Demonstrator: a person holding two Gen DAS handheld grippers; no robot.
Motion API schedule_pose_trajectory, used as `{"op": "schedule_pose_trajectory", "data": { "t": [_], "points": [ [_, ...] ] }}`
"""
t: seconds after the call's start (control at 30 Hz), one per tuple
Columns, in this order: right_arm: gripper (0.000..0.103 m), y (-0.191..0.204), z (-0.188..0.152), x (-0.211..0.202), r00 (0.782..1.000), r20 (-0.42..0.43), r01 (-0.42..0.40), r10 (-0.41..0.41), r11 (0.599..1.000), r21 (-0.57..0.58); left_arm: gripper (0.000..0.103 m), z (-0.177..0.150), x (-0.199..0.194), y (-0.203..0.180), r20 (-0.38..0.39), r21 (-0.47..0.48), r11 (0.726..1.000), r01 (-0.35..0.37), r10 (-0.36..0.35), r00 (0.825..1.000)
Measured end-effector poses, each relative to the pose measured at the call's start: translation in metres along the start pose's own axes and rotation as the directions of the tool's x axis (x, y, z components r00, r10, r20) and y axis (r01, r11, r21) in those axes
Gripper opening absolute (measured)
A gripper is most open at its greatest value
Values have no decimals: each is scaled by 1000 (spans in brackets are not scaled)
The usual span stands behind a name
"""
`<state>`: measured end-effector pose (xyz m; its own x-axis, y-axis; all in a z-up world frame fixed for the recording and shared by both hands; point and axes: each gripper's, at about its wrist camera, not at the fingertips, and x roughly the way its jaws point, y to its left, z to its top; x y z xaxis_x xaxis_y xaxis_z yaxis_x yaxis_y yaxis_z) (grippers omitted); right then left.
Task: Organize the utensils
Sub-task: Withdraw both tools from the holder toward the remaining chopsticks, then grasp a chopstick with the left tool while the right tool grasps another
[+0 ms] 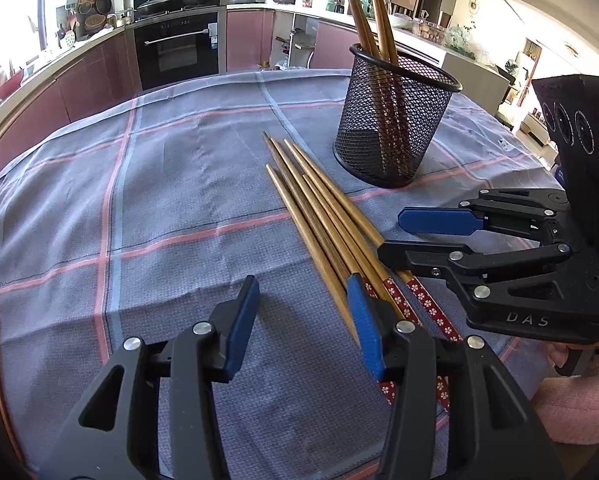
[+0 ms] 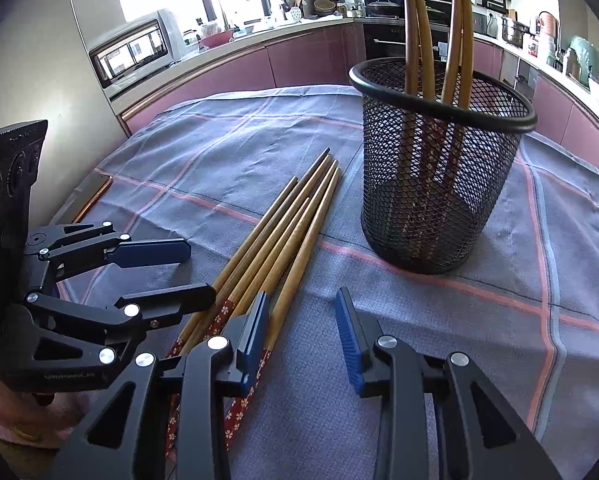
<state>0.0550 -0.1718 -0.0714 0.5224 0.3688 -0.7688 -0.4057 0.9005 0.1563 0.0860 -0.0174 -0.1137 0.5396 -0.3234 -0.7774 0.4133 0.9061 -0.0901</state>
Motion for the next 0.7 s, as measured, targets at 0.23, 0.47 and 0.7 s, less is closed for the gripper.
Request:
{"op": "schedule_pose_trajectory", "data": {
  "t": [0.23, 0.47, 0.7],
  "points": [
    [27, -2, 1, 1, 1000, 2, 7, -7, 1000, 8, 33, 2, 3, 3, -9, -5, 1000, -30, 29, 1000],
    [25, -2, 4, 4, 1000, -1, 16, -16, 1000, 12, 28, 6, 5, 11, -13, -36, 999, -14, 13, 1000],
    [27, 0, 10, 11, 1000, 14, 11, -11, 1000, 24, 25, 15, 14, 9, -10, -31, 999, -28, 28, 1000]
  ]
}}
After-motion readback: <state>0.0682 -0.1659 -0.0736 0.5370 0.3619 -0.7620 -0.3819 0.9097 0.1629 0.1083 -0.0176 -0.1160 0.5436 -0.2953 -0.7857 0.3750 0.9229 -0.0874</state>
